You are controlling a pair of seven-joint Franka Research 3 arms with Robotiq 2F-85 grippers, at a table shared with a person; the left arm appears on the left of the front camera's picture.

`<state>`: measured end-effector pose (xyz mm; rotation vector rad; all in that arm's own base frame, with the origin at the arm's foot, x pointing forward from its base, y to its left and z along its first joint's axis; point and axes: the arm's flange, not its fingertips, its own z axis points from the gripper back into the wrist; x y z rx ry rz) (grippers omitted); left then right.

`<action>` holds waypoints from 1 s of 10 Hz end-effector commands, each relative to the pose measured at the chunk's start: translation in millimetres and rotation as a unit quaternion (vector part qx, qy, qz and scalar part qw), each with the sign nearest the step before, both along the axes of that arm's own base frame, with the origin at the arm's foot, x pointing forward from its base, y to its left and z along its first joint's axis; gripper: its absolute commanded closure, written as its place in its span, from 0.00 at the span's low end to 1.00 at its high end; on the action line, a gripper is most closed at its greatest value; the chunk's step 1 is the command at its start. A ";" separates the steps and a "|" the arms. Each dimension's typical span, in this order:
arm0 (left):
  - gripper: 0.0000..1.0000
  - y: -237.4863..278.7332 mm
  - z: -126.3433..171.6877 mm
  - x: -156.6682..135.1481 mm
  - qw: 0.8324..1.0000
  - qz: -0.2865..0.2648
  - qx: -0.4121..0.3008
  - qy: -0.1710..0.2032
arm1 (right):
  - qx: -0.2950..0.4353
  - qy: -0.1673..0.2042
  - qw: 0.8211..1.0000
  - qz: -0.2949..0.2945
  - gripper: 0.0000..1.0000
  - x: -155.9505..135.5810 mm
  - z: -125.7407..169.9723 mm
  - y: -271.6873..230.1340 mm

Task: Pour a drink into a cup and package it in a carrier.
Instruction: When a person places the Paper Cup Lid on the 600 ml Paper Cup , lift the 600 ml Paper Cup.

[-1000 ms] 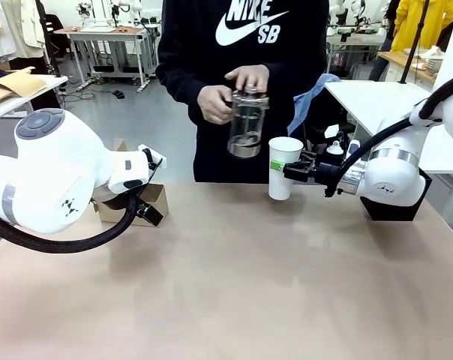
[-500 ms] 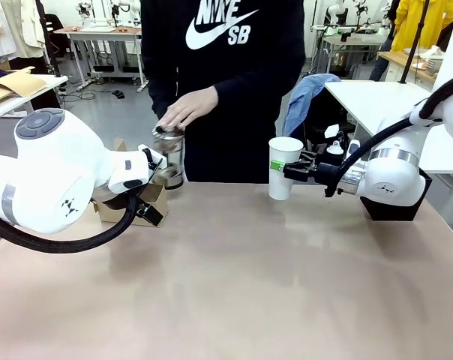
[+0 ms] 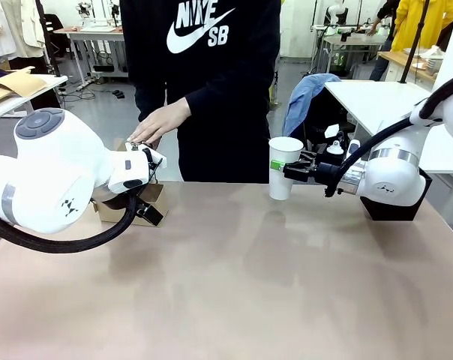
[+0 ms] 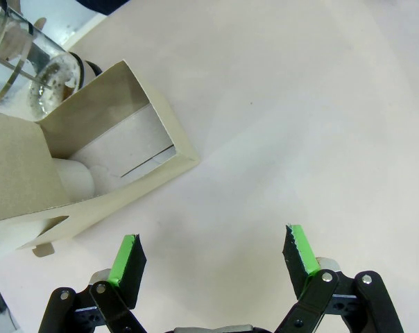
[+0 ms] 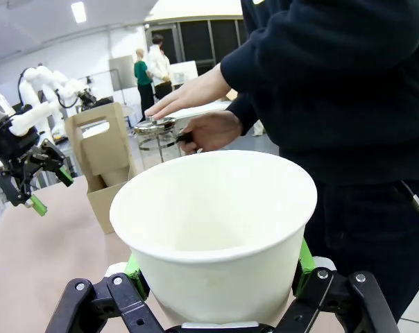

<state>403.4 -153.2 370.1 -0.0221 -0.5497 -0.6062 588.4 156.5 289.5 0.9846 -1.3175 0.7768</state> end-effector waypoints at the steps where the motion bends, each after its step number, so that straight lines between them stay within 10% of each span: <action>1: 0.00 1.0 0.2 0.1 1.000 0.001 -0.002 0.000 | 0.003 -0.002 1.000 -0.001 0.09 -1.1 5.1 0.5; 10: 0.00 1.0 0.2 0.1 1.000 0.001 -0.002 0.000 | 0.003 -0.002 1.000 -0.001 0.09 -1.1 5.1 0.5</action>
